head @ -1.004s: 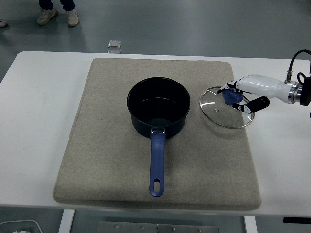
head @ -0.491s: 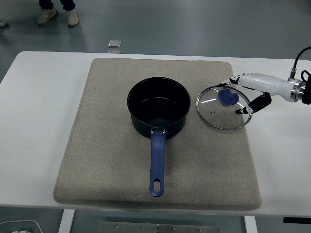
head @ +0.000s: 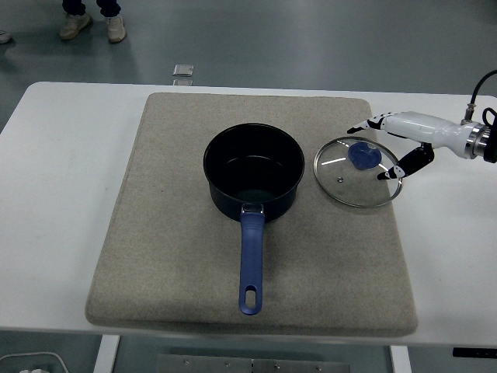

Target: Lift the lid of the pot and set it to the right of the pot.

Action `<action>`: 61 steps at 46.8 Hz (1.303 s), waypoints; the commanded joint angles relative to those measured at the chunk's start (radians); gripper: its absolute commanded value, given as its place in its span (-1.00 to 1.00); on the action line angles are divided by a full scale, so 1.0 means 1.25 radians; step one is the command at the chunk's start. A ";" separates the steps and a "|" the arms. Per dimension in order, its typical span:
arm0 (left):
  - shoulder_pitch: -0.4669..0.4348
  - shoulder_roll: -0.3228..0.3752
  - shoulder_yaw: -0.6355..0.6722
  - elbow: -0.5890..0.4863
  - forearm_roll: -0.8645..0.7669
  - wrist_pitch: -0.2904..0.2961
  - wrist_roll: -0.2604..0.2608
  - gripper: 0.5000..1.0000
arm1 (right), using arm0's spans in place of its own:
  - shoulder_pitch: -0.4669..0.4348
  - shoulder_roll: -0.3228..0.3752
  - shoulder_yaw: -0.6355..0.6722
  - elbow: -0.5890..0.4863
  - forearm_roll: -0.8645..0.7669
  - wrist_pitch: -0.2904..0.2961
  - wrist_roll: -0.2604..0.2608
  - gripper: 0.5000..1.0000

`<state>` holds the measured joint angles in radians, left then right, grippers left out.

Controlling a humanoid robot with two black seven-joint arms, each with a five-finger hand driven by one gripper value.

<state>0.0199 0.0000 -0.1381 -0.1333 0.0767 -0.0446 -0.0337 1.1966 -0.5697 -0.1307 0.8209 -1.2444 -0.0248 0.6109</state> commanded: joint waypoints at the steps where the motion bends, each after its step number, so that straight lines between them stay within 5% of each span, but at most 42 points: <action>1: 0.000 0.000 0.000 0.000 0.000 0.000 0.000 1.00 | 0.027 -0.009 0.000 -0.001 0.000 -0.002 0.000 0.69; 16: 0.000 0.000 0.000 0.000 0.000 0.000 0.000 1.00 | 0.157 -0.027 0.006 -0.003 0.054 -0.005 0.000 0.69; 33: 0.000 0.000 0.000 0.000 0.000 0.000 0.000 1.00 | 0.173 -0.012 0.124 -0.016 0.715 -0.006 0.000 0.68; 47: 0.000 0.000 0.000 0.000 0.000 0.000 0.000 1.00 | 0.161 0.026 0.127 -0.060 0.962 -0.005 0.000 0.68; 54: 0.000 0.000 0.000 0.001 0.000 0.000 0.000 1.00 | 0.143 0.037 0.127 -0.070 1.111 -0.011 -0.101 0.68; 61: 0.000 0.000 0.000 0.000 0.000 0.000 0.000 1.00 | 0.105 0.067 0.125 -0.073 1.118 -0.049 -0.113 0.69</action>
<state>0.0201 0.0000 -0.1382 -0.1332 0.0767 -0.0445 -0.0337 1.3547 -0.5140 0.0262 0.7296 0.1548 -0.0667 0.4707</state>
